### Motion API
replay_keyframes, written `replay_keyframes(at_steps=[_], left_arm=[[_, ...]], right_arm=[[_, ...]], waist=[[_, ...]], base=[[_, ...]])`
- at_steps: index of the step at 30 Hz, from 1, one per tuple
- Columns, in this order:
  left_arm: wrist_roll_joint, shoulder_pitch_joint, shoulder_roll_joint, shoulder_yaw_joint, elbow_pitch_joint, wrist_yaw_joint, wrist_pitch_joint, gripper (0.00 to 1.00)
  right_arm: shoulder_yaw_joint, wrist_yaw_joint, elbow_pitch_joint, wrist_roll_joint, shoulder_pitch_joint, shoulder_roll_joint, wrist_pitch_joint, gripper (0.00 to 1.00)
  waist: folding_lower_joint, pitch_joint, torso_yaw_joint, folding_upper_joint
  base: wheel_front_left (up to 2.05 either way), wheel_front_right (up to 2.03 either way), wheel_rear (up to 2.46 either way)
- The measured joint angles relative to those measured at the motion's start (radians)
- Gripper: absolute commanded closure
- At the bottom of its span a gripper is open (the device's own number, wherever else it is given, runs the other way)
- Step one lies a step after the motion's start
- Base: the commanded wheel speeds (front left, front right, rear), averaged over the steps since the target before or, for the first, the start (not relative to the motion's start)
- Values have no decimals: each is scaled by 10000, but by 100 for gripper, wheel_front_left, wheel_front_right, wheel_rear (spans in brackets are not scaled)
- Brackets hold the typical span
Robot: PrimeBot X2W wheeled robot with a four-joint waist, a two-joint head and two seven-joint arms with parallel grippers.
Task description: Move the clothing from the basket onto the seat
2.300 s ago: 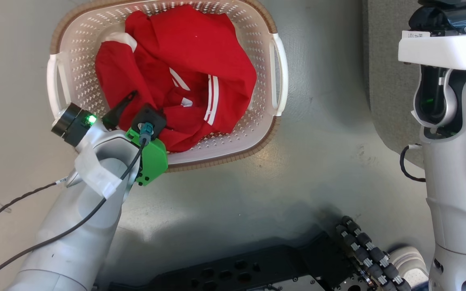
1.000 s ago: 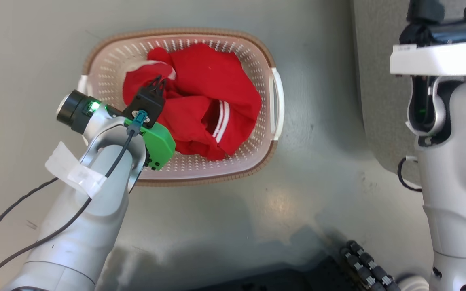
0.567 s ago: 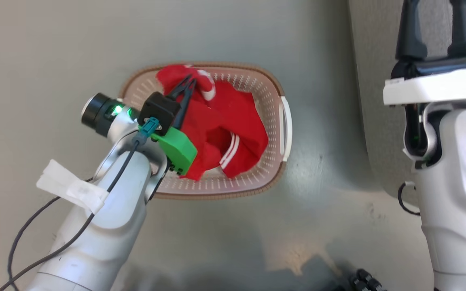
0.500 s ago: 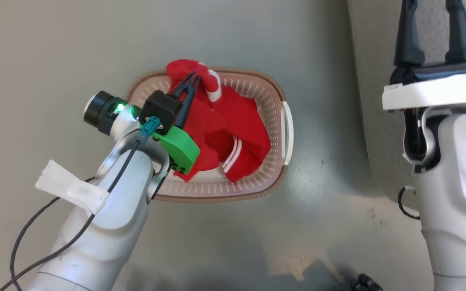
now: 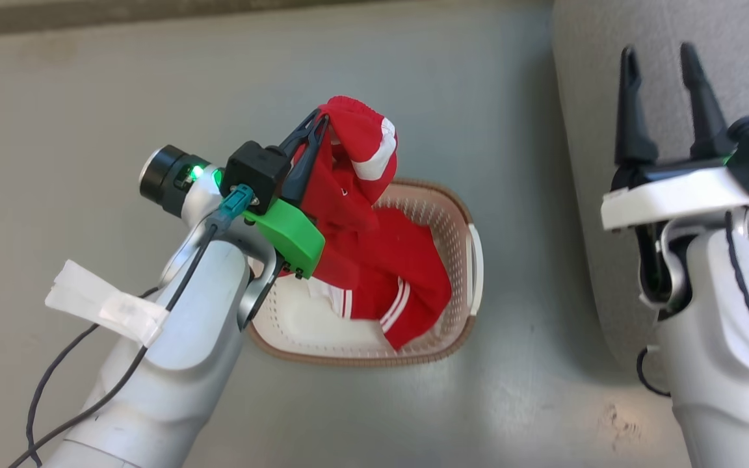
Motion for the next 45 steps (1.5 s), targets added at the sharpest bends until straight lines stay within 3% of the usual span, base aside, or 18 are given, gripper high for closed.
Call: replay_keyframes(at_steps=[19,32,45], left_arm=[[-608,58,-4,-322,54,-79,330,100],[-1306,477,-4,-537,-257,-82,1060,100],[-1854,614,-4,-1062,-1045,136,1569,100]], right_arm=[[658,468,1191,-25,1974,23,2,0],[1302,571,1540,188,2912,61,2,0],[3279,878,1829,234,2935,48,4,0]], waist=[[0,-2748,238,0],[0,-4319,235,0],[0,-4765,321,0]], base=[[0,0,0],[0,0,0],[0,0,0]])
